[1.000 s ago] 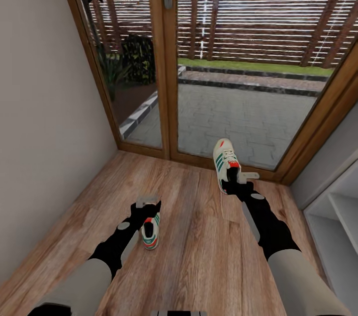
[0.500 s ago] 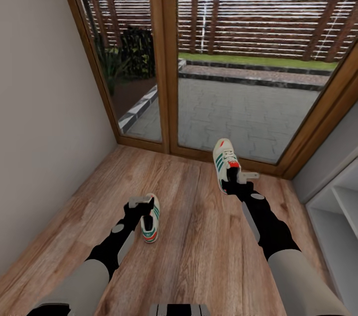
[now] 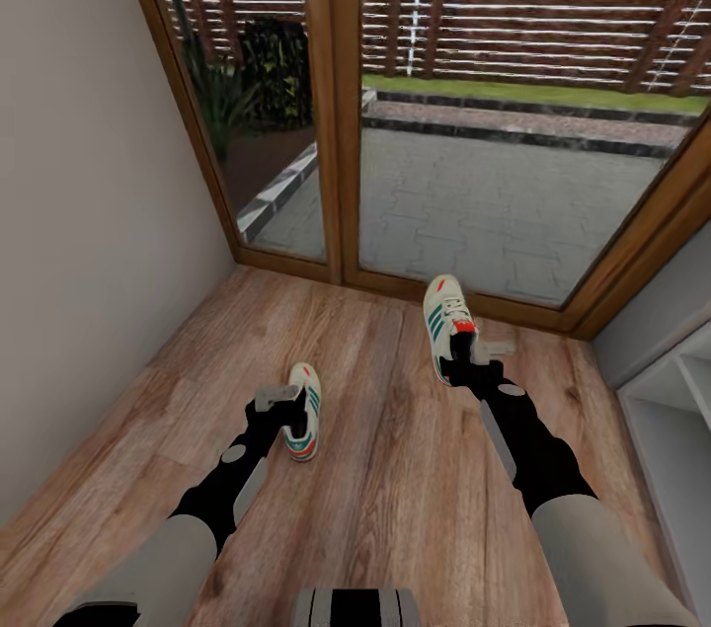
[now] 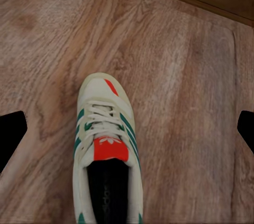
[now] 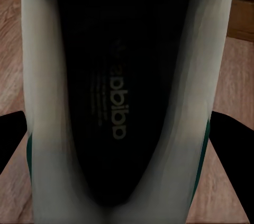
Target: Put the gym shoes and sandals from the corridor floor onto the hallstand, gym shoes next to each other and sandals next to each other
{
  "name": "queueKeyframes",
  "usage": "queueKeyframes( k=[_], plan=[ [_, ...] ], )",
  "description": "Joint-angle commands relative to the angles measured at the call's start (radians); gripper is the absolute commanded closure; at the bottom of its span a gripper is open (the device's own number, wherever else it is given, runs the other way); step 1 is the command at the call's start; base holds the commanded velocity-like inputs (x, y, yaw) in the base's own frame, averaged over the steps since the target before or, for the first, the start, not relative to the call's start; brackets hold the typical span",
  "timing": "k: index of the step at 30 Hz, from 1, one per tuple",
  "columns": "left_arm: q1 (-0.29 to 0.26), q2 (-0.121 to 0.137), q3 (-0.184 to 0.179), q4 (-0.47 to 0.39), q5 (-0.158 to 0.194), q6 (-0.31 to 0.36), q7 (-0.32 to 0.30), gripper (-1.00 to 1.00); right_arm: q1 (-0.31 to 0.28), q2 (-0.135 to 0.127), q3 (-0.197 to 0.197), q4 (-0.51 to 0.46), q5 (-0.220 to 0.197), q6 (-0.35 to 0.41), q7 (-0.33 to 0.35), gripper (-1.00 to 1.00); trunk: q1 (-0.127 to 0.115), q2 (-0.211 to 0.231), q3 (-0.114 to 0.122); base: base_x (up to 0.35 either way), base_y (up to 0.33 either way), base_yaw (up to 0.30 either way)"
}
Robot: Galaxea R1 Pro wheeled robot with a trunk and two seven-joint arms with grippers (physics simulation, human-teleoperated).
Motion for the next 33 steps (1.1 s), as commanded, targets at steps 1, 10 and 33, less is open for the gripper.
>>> queueKeyframes(
  k=[1, 10, 33],
  plan=[
    [-0.001, -0.001, 0.003, 0.001, 0.007, -0.002, -0.005, -1.0, 0.0, 0.0, 0.0, -0.002, 0.001, 0.006, -0.003, 1.0, 0.0, -0.001, -0.006, 0.0, 0.0, 0.06],
    [-0.001, -0.001, 0.003, -0.001, 0.007, -0.002, -0.004, -1.0, 0.0, 0.0, 0.0, -0.003, 0.001, 0.006, -0.003, 1.0, 0.004, -0.003, -0.056, 0.0, 0.0, 0.059],
    [-0.001, -0.002, 0.002, -0.002, 0.005, -0.002, -0.004, -1.0, 0.0, -0.001, 0.0, -0.088, -0.005, 0.004, 0.0, 1.0, 0.015, -0.008, -0.157, 0.0, 0.0, 0.004]
  ],
)
